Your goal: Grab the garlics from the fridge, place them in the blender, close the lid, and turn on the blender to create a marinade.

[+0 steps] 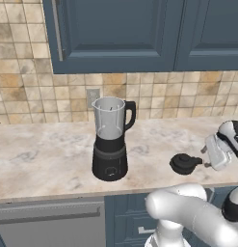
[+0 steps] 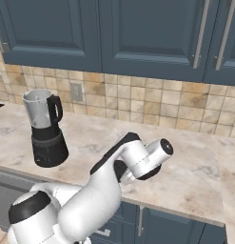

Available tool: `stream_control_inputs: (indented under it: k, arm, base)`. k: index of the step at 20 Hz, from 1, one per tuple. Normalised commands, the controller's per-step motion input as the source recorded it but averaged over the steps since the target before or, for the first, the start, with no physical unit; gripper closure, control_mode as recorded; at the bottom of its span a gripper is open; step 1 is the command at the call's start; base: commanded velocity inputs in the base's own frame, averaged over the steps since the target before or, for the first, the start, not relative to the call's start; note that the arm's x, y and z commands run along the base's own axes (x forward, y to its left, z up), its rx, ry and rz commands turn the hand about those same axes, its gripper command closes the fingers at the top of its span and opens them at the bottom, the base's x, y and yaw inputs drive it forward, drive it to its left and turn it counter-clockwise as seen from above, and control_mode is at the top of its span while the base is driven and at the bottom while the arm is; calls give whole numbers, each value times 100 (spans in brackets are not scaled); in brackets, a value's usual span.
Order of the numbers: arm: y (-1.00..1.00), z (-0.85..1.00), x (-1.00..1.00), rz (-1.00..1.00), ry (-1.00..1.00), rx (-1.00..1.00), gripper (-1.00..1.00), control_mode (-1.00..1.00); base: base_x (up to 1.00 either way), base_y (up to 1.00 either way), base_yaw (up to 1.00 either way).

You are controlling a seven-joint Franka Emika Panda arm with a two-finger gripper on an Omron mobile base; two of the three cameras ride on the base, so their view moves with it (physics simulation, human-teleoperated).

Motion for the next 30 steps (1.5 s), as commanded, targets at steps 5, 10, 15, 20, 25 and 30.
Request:
stream_control_inputs:
  k: [5, 10, 15, 20, 25, 30]
  arm:
    - [-11, -37, 49, 7, 0, 0, -100, -100]
    - [-1, -42, 39, 6, 0, -2, -100, -100]
    - [0, -45, 10, 4, 0, -4, -100, -100]
    - [17, -28, 0, 0, 0, -4, 100, -100]
    - [66, -9, 0, -1, 0, -7, 100, -100]
    - [53, -11, -7, 0, 0, -4, 100, -100]
  base:
    - [0, 0, 0]
    - [0, 0, 0]
    - [0, 0, 0]
    - [0, 0, 0]
    - [0, 0, 0]
    - [0, 0, 0]
